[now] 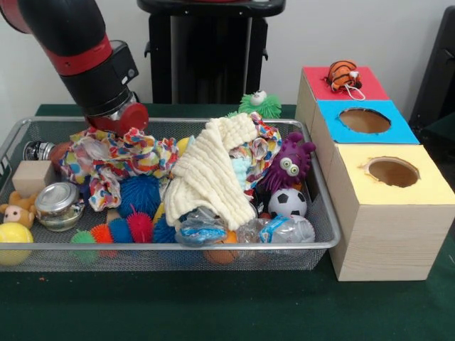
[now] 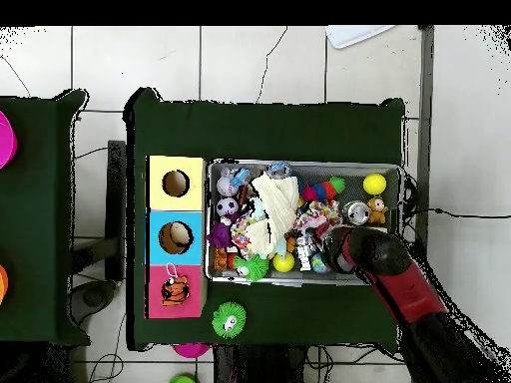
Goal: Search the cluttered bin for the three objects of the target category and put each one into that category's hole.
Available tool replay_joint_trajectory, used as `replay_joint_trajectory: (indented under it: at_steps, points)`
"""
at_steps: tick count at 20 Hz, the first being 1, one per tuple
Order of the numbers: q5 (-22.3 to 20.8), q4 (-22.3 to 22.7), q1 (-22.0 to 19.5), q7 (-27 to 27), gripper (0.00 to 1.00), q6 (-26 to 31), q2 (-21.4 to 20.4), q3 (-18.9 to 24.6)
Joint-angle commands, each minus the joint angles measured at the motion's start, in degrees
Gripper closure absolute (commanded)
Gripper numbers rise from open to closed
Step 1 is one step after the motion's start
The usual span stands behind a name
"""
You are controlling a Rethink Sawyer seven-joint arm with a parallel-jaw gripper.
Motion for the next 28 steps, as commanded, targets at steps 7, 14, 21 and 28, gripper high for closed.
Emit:
replay_joint_trajectory:
  at_steps: [7,14,21,28]
  points:
    - [-2.06,0.23,11.65,11.00,0.00,3.83,-6.15,-3.15]
    - [-1.57,-2.58,15.61,11.60,0.00,13.83,-11.10,-8.10]
    - [-3.26,-5.98,17.11,10.04,0.00,21.81,-13.41,-10.77]
    - [-7.83,-10.98,17.53,6.80,0.00,23.08,-13.60,-12.57]
